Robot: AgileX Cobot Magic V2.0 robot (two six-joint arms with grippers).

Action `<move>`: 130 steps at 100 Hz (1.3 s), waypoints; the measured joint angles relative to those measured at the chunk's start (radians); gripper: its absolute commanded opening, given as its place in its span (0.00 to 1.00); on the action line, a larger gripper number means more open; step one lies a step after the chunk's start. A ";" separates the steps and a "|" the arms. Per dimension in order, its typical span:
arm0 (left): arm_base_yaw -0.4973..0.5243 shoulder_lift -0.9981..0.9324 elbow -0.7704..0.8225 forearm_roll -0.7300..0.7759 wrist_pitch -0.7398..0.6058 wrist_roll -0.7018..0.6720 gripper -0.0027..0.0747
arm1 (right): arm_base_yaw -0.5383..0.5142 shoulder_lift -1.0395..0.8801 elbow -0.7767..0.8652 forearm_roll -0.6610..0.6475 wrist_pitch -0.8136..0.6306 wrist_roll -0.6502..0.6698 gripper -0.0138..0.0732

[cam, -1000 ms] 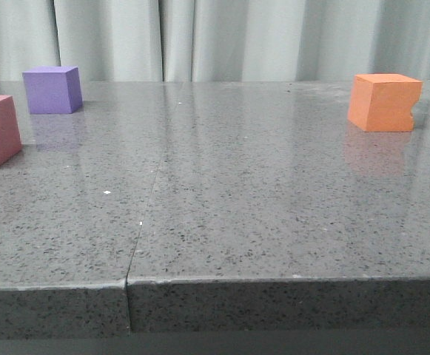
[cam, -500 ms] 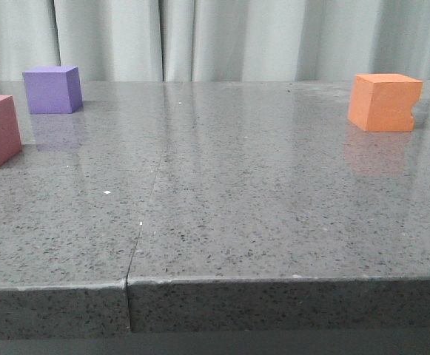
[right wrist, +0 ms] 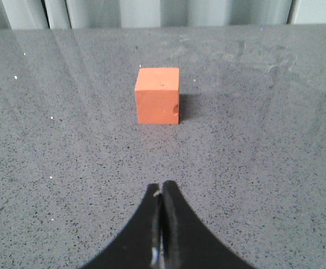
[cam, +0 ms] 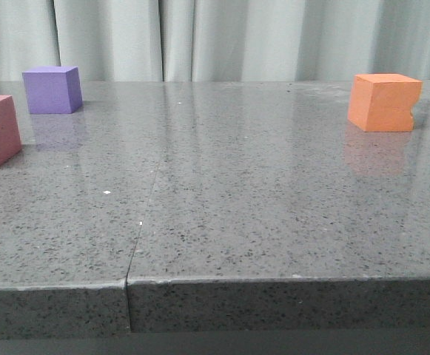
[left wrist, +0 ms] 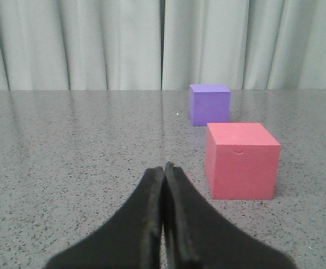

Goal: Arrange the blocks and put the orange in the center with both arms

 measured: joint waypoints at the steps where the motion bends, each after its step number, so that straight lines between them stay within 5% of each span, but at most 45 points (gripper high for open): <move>1: 0.000 0.000 0.000 0.000 0.000 0.000 0.01 | 0.000 0.006 -0.005 0.000 0.003 0.000 0.10; 15: 0.000 0.000 0.000 0.000 0.000 0.000 0.01 | 0.000 0.131 -0.097 0.000 0.059 0.000 0.25; 37: 0.000 0.000 0.000 0.000 0.000 0.000 0.01 | 0.000 0.330 -0.223 0.000 0.114 0.000 0.75; 46: 0.000 0.000 0.000 0.000 0.000 0.000 0.01 | 0.000 0.409 -0.283 0.000 0.150 0.000 0.88; 130: 0.000 0.000 0.000 0.000 0.000 0.000 0.01 | 0.000 1.116 -1.118 0.022 0.666 0.002 0.91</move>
